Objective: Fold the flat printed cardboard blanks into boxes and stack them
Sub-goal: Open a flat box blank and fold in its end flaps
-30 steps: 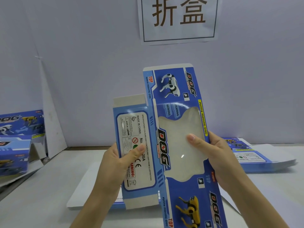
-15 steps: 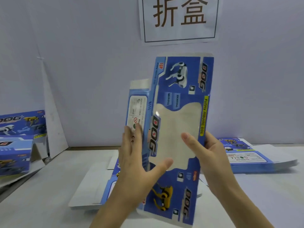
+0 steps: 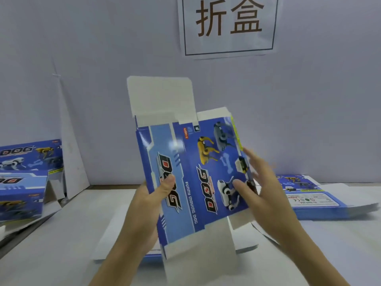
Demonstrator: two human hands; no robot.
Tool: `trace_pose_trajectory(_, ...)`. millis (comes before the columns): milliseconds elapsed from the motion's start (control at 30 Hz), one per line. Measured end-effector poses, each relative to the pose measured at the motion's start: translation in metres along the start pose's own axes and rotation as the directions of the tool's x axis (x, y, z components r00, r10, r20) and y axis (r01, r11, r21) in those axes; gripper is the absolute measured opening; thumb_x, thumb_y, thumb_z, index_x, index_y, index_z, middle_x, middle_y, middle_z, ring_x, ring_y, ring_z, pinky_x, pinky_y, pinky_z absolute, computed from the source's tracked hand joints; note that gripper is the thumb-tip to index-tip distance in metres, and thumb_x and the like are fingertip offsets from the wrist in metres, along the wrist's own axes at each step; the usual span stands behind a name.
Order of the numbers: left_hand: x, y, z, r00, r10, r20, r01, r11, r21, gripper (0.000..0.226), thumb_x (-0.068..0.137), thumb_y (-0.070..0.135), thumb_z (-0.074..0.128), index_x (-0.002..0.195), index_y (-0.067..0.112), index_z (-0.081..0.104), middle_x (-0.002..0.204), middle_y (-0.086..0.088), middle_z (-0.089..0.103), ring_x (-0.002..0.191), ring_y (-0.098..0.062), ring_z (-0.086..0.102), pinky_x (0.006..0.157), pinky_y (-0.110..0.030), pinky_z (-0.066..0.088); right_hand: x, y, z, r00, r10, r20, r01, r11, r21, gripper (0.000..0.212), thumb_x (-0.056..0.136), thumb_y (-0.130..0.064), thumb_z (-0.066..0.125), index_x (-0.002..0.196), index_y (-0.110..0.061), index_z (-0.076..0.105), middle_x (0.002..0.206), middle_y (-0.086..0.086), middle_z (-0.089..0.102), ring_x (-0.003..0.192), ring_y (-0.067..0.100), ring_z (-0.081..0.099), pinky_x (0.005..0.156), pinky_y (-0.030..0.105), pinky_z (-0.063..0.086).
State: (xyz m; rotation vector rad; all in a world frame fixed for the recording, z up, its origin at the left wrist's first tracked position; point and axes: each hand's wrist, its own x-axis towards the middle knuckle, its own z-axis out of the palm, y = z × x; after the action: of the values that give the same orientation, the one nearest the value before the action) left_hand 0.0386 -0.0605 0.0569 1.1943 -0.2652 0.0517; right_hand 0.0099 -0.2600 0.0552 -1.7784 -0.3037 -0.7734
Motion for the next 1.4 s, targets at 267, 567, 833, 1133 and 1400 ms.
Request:
trace_pose_trajectory(267, 0.003, 0.007, -0.009, 0.994, 0.076, 0.079, -0.08, 0.996, 0.049, 0.042, 0.069, 0.041, 0.067, 0.109, 0.027, 0.064, 0.104, -0.004, 0.073, 0.087, -0.023, 0.072, 0.064, -0.035, 0.06, 0.003, -0.012, -0.017, 0.965, 0.157, 0.211, -0.229, 0.898, 0.375, 0.027, 0.08, -0.025, 0.066, 0.1, -0.008, 0.062, 0.09, 0.012, 0.074, 0.076, 0.026, 0.073, 0.055, 0.025, 0.055)
trace_pose_trajectory(567, -0.001, 0.004, -0.006, 0.94, 0.213, 0.266, -0.273, 0.938, 0.214, 0.076, 0.052, 0.039, 0.079, 0.119, 0.032, 0.046, 0.106, 0.008, 0.071, 0.095, -0.014, 0.07, 0.067, -0.019, 0.056, 0.001, -0.009, -0.009, 0.943, 0.008, 0.333, -0.073, 0.981, 0.182, 0.035, 0.09, -0.043, 0.062, 0.124, -0.04, 0.056, 0.113, -0.011, 0.069, 0.101, 0.012, 0.067, 0.076, 0.025, 0.056)
trace_pose_trajectory(833, -0.004, 0.01, -0.013, 0.81, 0.391, 0.438, -0.586, 0.58, 0.566, 0.093, 0.056, 0.044, 0.087, 0.133, 0.037, 0.033, 0.123, 0.033, 0.049, 0.108, 0.007, 0.056, 0.072, -0.002, 0.046, 0.005, -0.017, -0.021, 0.94, 0.091, 0.328, -0.269, 0.787, 0.554, 0.074, 0.063, -0.081, 0.06, 0.118, -0.033, 0.068, 0.122, -0.001, 0.066, 0.111, 0.021, 0.061, 0.091, 0.034, 0.054)
trace_pose_trajectory(1133, 0.004, -0.007, -0.017, 0.826, 0.347, 0.444, -0.563, 0.523, 0.639, 0.09, 0.056, 0.026, 0.091, 0.127, 0.032, 0.035, 0.122, 0.018, 0.057, 0.104, -0.006, 0.064, 0.079, -0.024, 0.056, 0.004, -0.015, -0.022, 0.841, 0.258, 0.476, -0.531, 0.564, 0.632, 0.065, 0.035, -0.059, 0.087, 0.092, -0.03, 0.075, 0.1, 0.001, 0.069, 0.1, 0.022, 0.058, 0.099, 0.051, 0.039)
trace_pose_trajectory(1400, 0.001, -0.007, -0.004, 0.828, 0.334, 0.45, -0.56, 0.471, 0.682, 0.075, 0.055, 0.019, 0.091, 0.112, 0.029, 0.042, 0.109, 0.018, 0.059, 0.095, -0.01, 0.067, 0.082, -0.013, 0.053, 0.008, -0.015, -0.03, 0.826, 0.239, 0.51, -0.555, 0.504, 0.661, 0.068, 0.043, -0.052, 0.085, 0.103, -0.024, 0.07, 0.105, 0.009, 0.068, 0.097, 0.028, 0.064, 0.086, 0.056, 0.05)
